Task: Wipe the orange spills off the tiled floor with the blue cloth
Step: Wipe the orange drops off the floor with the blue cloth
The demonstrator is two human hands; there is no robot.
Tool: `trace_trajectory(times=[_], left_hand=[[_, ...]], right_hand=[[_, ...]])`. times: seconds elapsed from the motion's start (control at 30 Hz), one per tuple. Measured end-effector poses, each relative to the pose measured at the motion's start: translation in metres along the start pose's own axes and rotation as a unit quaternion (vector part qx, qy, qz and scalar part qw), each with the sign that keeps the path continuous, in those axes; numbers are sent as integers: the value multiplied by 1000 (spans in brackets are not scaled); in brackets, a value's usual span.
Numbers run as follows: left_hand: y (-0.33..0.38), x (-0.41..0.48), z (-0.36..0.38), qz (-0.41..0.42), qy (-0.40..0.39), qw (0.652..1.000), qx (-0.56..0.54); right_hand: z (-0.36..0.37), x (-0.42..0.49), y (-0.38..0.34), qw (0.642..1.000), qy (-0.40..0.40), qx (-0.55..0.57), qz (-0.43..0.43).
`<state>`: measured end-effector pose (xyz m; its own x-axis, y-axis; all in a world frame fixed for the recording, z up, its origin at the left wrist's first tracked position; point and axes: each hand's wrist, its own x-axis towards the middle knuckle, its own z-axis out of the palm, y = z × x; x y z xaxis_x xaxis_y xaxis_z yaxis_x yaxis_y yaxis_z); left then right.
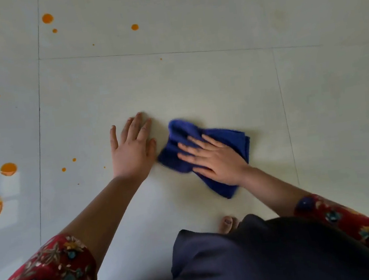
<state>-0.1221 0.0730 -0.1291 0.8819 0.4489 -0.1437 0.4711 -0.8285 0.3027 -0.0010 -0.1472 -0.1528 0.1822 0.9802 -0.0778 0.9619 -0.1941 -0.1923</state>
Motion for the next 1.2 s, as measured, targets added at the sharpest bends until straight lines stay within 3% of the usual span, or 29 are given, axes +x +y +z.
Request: trace_trajectory(times=[0.07, 0.2, 0.27, 0.33, 0.4, 0.47, 0.53, 0.7, 0.77, 0.87, 0.93, 1.1, 1.13, 1.2], left_hand=[[-1, 2, -5, -2, -1, 1000, 2], [-3, 1, -10, 14, -33, 999, 22], [-9, 2, -16, 29, -41, 998, 29], [-17, 9, -23, 34, -46, 998, 37], [-30, 16, -31, 16, -36, 998, 48], [-44, 22, -38, -23, -27, 998, 50], [-57, 25, -41, -80, -13, 996, 37], [-76, 27, -40, -187, -15, 982, -7], [-79, 26, -39, -191, -14, 981, -17], [-80, 25, -38, -186, -10, 982, -22], [-81, 27, -38, -183, -11, 983, -20], [-83, 25, -37, -181, -8, 983, -23], [-82, 26, -37, -179, -10, 984, -22], [-83, 26, -39, -169, -18, 985, -23]], right_hand=[[-6, -16, 26, 999, -24, -1, -46], [-15, 25, 77, 976, 63, 21, 205], [-16, 70, 64, 954, 111, 27, 278], [-12, 95, 35, 967, 107, 31, 228], [-6, 88, 8, 995, 50, 16, 91], [-8, 73, 14, 1000, 14, 24, 10], [-10, 80, 38, 998, 39, 36, 36], [-21, 158, 70, 956, 112, 43, 268], [-21, 179, 55, 963, 97, 28, 252], [-17, 158, 37, 996, 53, 10, 69], [-15, 133, 49, 999, 33, 17, 28], [-24, 171, 90, 946, 126, 35, 296], [-26, 186, 82, 945, 125, 35, 300], [-23, 203, 51, 969, 107, 34, 220]])
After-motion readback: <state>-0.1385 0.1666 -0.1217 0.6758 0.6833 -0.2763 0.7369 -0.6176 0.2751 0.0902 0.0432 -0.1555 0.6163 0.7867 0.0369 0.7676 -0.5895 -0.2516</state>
